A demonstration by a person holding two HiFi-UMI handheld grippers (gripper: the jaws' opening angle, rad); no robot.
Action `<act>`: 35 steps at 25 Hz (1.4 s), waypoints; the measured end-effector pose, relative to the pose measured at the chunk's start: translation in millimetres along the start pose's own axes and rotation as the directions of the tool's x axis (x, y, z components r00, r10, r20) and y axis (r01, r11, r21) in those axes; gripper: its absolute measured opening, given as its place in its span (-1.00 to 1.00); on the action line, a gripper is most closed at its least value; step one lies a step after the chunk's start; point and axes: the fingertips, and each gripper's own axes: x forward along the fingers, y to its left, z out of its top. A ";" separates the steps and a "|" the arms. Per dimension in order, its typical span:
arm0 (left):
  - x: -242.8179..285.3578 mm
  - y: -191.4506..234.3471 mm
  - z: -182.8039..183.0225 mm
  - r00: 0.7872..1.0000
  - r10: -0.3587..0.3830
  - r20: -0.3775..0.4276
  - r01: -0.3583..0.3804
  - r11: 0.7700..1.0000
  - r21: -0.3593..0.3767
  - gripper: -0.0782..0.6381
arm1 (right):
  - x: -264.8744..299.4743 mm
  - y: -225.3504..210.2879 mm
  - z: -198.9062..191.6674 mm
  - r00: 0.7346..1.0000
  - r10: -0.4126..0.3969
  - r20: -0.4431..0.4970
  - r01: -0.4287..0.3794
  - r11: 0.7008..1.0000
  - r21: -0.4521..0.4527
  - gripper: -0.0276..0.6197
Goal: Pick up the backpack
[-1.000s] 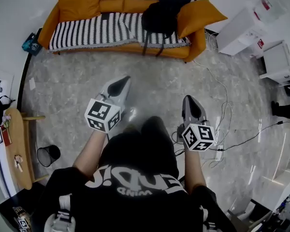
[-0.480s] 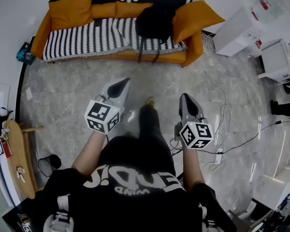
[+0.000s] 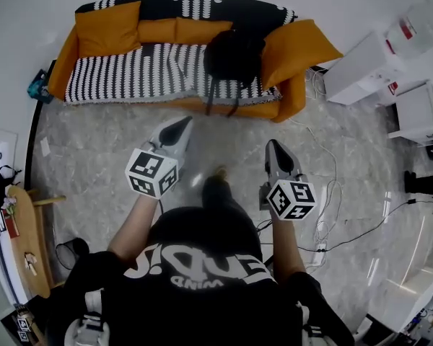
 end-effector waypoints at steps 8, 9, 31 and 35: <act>100.7 31.4 37.4 0.997 0.071 0.021 -0.071 0.997 -0.015 -0.78 | 74.7 -77.8 56.2 0.999 0.051 -0.010 -0.051 0.999 -0.009 -0.91; 110.1 34.0 40.3 0.997 0.080 0.023 -0.080 0.997 -0.016 -0.78 | 83.3 -85.6 60.5 0.998 0.060 -0.011 -0.060 0.998 -0.010 -0.91; 241.4 130.8 64.5 0.995 0.099 0.008 -0.099 0.994 -0.036 -0.78 | 242.9 -144.0 101.9 0.991 0.120 -0.067 -0.118 0.992 0.031 -0.91; 288.5 162.8 82.5 0.998 0.061 0.009 -0.060 0.998 -0.031 -0.78 | 288.9 -161.5 123.4 0.994 0.094 -0.064 -0.092 0.995 0.036 -0.91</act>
